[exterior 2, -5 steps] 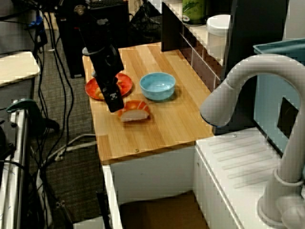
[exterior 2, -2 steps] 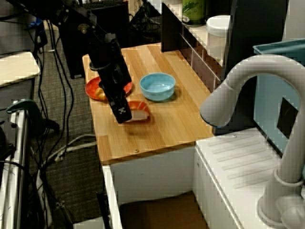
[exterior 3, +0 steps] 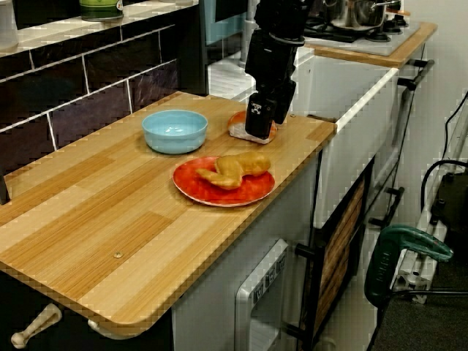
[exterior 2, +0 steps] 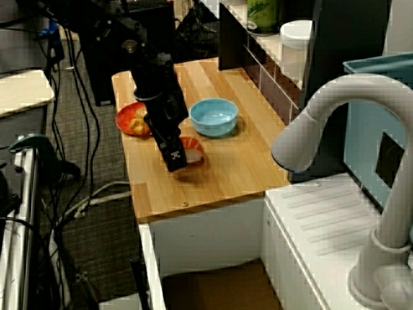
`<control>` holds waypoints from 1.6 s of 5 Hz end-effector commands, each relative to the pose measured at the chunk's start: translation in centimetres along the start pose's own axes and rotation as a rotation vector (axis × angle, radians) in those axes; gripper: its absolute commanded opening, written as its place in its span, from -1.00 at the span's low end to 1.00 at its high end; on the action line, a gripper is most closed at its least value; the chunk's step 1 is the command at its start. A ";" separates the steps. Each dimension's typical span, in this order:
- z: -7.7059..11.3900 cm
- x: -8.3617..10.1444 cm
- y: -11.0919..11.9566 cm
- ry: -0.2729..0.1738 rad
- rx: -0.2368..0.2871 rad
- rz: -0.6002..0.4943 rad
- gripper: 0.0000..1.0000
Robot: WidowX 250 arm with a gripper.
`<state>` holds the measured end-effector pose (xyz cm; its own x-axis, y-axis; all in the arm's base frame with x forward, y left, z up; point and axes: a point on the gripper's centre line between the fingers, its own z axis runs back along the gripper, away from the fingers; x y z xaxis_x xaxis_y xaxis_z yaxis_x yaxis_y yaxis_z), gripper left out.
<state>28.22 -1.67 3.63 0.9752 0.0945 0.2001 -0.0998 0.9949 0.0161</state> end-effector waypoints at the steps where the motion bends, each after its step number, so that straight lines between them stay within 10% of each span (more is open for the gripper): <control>1: 0.8 1.1 0.8 -0.028 -0.017 -0.002 -1.00; 6: 6.6 2.0 2.5 -0.078 -0.056 0.056 -1.00; 8: 6.1 4.8 4.6 -0.139 -0.027 0.114 -1.00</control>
<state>30.50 2.72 9.26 0.9373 0.2005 0.2851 -0.1985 0.9794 -0.0361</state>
